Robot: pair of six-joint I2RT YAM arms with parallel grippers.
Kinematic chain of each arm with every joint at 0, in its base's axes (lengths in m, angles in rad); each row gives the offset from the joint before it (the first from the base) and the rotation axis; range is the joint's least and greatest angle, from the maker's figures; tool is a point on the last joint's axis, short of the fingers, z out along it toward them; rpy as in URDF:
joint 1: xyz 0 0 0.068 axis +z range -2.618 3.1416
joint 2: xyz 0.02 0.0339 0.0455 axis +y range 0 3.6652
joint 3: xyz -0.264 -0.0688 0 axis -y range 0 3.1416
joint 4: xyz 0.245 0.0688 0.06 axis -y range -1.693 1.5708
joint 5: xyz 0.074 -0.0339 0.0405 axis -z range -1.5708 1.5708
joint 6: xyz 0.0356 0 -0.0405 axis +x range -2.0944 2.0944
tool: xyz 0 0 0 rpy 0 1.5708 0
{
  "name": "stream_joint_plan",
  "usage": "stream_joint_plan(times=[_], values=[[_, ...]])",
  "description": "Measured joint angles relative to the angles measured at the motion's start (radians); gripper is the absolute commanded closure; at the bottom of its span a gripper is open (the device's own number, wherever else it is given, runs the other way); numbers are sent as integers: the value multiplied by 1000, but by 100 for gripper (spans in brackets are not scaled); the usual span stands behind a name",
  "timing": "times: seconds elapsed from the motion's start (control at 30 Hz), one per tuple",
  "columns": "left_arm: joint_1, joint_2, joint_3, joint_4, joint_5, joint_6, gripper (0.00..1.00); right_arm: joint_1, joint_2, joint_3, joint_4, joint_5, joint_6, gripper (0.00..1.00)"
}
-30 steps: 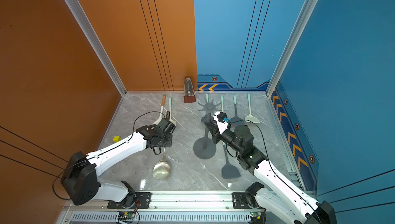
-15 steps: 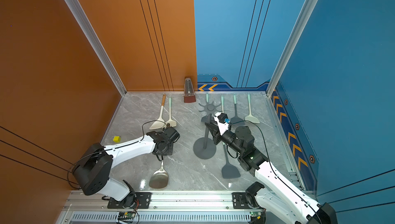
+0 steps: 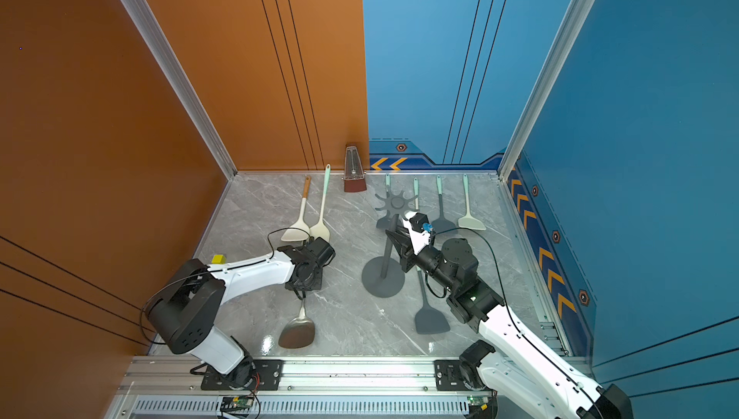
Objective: Take the spatula off the kitchen utensil rack
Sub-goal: Place the spatula at the center of the board.
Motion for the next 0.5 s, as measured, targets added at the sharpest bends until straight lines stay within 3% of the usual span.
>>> stream_joint_plan(times=[0.07, 0.2, 0.3, 0.5], values=[[12, 0, 0, 21, -9, 3, 68, 0, 0, 0, 0, 0, 0, 100], [16, -2, 0, 42, -17, 24, 55, 0, -1, 0, -1, 0, 0, 100], [13, -20, 1, 46, -19, 35, 52, 0, -1, 0, -1, 1, 1, 100], [-11, -100, 5, 50, -28, 48, 21, 1, -1, 0, -1, 1, 1, 100]])
